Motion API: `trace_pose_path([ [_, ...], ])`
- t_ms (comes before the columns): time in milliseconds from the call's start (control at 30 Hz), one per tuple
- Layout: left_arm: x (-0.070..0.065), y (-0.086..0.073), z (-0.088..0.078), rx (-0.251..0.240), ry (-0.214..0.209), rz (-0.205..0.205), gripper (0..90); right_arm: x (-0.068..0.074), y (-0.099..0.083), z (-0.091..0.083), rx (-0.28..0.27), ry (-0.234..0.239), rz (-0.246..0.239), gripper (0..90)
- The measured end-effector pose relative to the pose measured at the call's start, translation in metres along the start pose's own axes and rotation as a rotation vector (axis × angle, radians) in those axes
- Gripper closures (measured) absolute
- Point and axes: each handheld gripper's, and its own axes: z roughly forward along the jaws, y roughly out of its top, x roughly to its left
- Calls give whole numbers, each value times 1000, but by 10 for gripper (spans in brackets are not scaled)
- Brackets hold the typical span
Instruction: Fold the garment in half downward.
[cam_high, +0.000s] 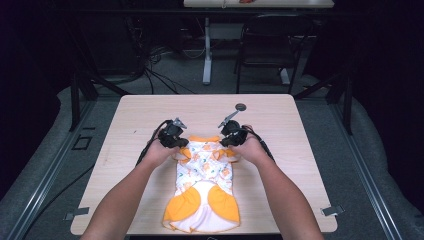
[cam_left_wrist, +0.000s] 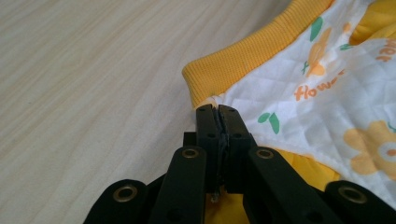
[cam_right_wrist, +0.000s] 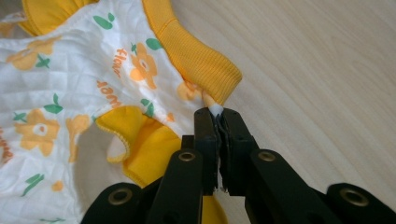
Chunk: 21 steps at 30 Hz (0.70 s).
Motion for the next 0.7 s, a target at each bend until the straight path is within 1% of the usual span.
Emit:
trace_pose_path([
  [33,0,1,-3,-9,3,5,883,0,0,-2,-5,3,-1,861],
  [67,0,1,-3,-9,3,5,883,0,0,-4,-18,1,0,861],
  [100,0,2,-10,-34,3,-1,883,0,0,-7,-22,5,2,861],
  [133,0,2,-10,-34,3,-1,883,0,0,-7,-22,5,2,861],
  [200,1,3,-17,-50,5,1,883,0,1,-11,-24,4,-2,861],
  [233,1,3,-19,-54,3,1,883,0,2,-16,-42,5,-1,861],
  [267,1,4,-22,-57,6,2,883,0,2,-16,-42,5,-1,861],
  [300,1,4,-24,-65,6,4,884,0,2,-19,-57,10,1,862],
  [400,1,6,-30,-82,12,10,884,1,3,-26,-75,13,4,862],
  [433,1,8,-33,-94,10,9,884,1,4,-29,-93,10,17,862],
  [533,0,11,-37,-102,16,15,884,1,6,-33,-88,1,6,862],
  [567,0,15,-41,-110,23,19,884,0,9,-37,-99,-7,4,862],
  [600,0,15,-41,-110,23,19,884,0,9,-37,-99,-7,4,862],
  [633,0,16,-44,-123,30,19,884,-1,12,-41,-111,-14,8,862],
  [667,1,19,-49,-130,31,22,884,-2,14,-44,-111,-18,2,862],
  [700,1,19,-49,-130,31,22,884,-2,14,-44,-111,-18,2,862],
])
